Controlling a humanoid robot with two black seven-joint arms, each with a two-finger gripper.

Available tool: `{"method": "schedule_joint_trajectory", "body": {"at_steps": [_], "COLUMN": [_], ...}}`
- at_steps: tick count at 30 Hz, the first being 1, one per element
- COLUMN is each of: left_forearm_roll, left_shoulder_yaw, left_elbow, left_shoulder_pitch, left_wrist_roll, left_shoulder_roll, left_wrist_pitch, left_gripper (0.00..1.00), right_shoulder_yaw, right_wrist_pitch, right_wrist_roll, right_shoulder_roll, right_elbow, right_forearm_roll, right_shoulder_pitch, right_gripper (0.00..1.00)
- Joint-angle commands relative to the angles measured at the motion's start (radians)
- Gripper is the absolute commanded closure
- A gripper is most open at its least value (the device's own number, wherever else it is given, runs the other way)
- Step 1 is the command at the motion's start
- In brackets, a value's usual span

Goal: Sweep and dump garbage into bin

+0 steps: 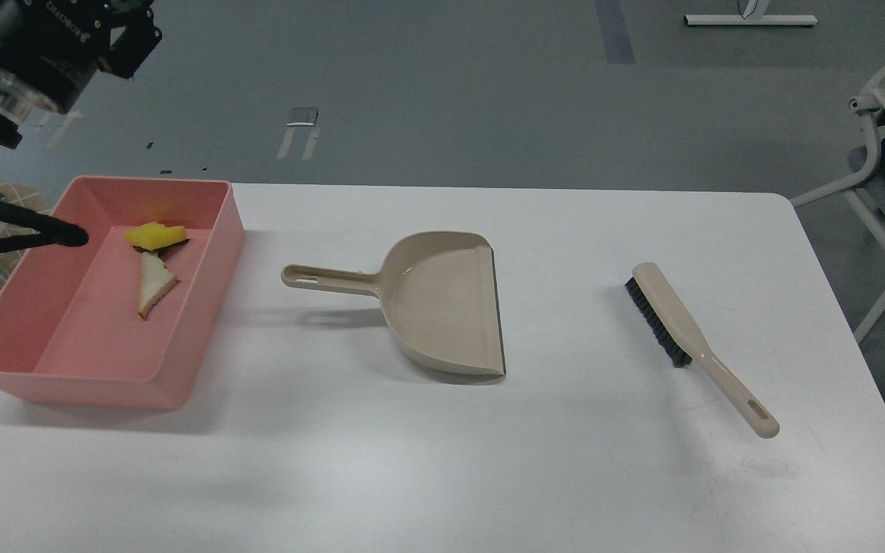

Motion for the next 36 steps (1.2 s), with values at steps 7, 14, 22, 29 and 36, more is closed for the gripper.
{"method": "schedule_joint_trajectory", "body": {"at_steps": [7, 14, 22, 29, 36], "left_forearm_roll": [0.0, 0.0, -0.003, -0.014, -0.017], "left_shoulder_yaw": [0.112, 0.114, 0.114, 0.115, 0.108], "left_elbow": [0.407, 0.572, 0.703, 0.709, 0.709], "left_shoulder_pitch": [-0.338, -0.357, -0.352, -0.347, -0.349], "left_wrist_roll": [0.019, 0.019, 0.008, -0.038, -0.049], "left_shoulder_roll": [-0.315, -0.454, -0.543, -0.552, -0.534], "left_wrist_pitch": [-0.012, -0.103, -0.178, -0.164, -0.123], "left_gripper": [0.02, 0.02, 0.02, 0.02, 0.02], "right_shoulder_yaw": [0.04, 0.041, 0.04, 0.043, 0.044], "right_wrist_pitch": [-0.113, -0.154, -0.164, -0.163, -0.162], "right_wrist_roll": [-0.014, -0.02, -0.008, -0.006, -0.005], "right_shoulder_roll": [0.298, 0.517, 0.643, 0.661, 0.675], "right_elbow": [-0.2, -0.418, -0.503, -0.496, -0.481], "right_forearm_roll": [0.001, 0.001, -0.004, -0.001, -0.002], "right_shoulder_pitch": [0.211, 0.303, 0.305, 0.304, 0.305], "right_gripper": [0.02, 0.02, 0.02, 0.01, 0.01]}}
